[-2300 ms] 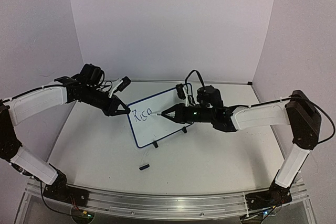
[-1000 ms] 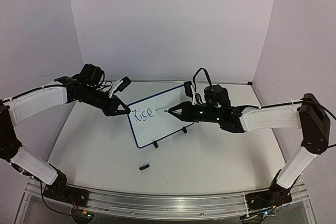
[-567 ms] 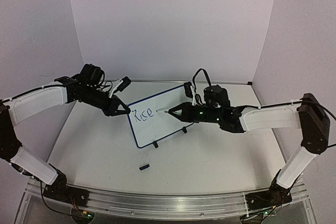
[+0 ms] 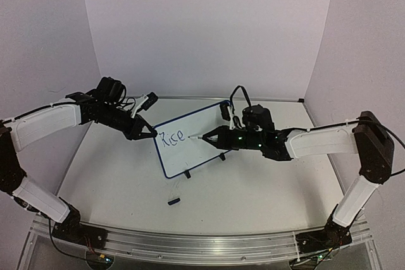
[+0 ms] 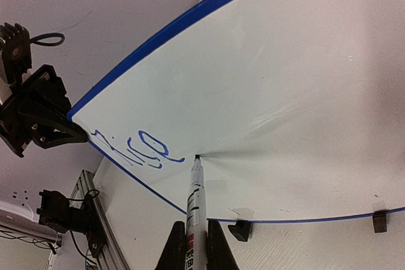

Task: Write a sentence on the whiteboard
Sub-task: Write with the whiteboard marker on the whiteboard.

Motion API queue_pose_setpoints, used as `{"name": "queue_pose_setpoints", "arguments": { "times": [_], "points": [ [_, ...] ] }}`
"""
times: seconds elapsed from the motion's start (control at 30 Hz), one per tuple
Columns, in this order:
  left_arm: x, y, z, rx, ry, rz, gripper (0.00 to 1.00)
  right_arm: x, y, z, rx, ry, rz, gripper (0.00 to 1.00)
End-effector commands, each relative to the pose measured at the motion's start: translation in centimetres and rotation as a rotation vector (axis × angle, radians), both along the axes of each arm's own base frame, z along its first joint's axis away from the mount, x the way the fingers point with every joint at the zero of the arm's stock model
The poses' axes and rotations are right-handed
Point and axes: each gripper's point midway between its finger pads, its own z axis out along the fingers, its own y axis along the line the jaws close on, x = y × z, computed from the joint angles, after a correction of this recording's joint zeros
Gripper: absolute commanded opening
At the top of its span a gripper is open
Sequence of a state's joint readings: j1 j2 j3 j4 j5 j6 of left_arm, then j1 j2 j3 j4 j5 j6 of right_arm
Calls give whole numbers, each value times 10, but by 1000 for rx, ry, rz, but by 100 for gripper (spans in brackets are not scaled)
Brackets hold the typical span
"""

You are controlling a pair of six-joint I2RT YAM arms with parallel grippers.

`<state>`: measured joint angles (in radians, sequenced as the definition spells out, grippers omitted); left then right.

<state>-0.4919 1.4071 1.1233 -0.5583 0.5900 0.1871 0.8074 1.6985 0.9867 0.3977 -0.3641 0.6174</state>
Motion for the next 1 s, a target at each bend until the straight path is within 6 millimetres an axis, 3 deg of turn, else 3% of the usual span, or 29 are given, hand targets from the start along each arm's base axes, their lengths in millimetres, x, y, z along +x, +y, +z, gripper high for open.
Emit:
{"name": "queue_pose_setpoints", "arguments": {
  "times": [0.0, 0.8, 0.97],
  "points": [
    [-6, -2, 3, -1, 4, -18, 0, 9, 2, 15, 22, -43, -17, 0],
    [-6, -3, 3, -1, 4, -21, 0, -3, -1, 10, 5, -12, 23, 0],
    [-6, -2, 3, 0, 3, -19, 0, -15, 0, 27, 40, -33, 80, 0]
  ]
}}
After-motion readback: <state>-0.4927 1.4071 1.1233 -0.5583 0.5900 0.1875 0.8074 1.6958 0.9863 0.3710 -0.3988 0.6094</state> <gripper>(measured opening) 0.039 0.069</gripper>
